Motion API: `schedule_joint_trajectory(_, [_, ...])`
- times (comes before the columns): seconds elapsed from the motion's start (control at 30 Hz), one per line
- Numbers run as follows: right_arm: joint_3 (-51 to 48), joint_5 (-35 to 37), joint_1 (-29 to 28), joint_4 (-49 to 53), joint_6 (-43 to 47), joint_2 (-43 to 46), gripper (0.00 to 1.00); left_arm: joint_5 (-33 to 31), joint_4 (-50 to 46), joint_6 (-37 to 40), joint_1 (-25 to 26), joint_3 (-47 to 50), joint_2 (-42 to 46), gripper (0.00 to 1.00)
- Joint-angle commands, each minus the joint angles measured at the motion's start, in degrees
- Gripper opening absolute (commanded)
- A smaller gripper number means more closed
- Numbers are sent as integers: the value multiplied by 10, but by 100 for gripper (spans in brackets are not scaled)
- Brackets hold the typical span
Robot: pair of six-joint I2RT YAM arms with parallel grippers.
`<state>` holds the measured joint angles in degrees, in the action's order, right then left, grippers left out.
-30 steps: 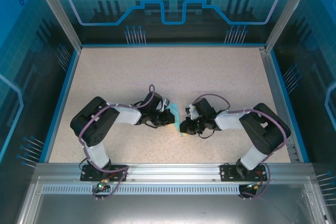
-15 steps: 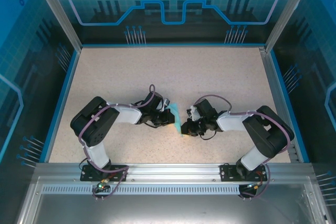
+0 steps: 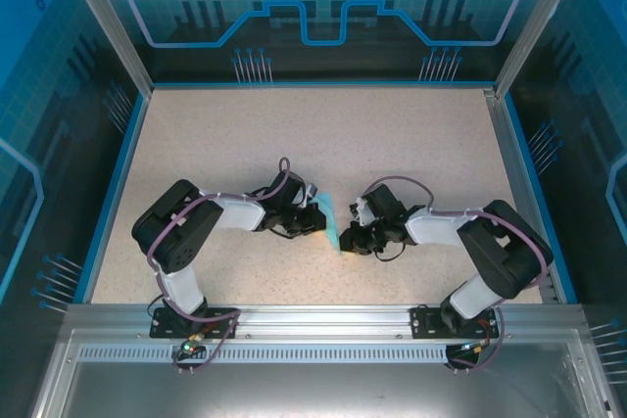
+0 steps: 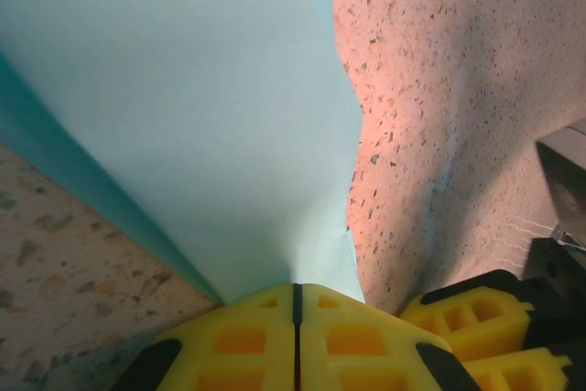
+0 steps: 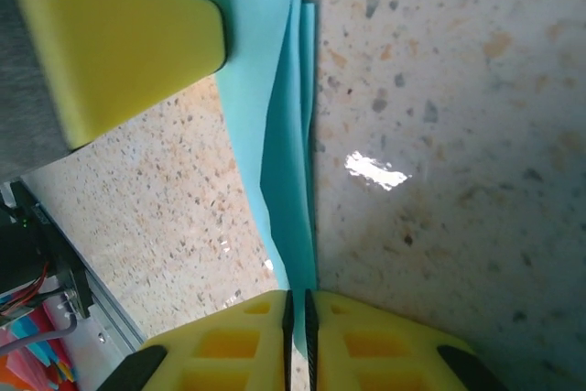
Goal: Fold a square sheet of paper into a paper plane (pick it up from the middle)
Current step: Fold the wing for the fifth time at the center of the table.
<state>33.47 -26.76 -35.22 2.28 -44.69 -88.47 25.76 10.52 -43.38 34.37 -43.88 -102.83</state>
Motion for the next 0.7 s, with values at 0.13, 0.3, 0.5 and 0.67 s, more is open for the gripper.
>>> schedule_joint_trajectory(0.13, [49,52,-44,85,25,31,15,-32,-51,9,3,-10,-24,7])
schedule_joint_trajectory(0.3, [63,54,-55,85,27,0,14,-31,-53,8,3,-12,-28,7])
schedule_joint_trajectory(0.5, [60,67,-55,96,30,-15,13,-31,-56,8,3,-13,-29,7])
schedule_joint_trajectory(0.67, [52,66,-55,95,29,-18,13,-32,-55,8,3,-14,-32,7])
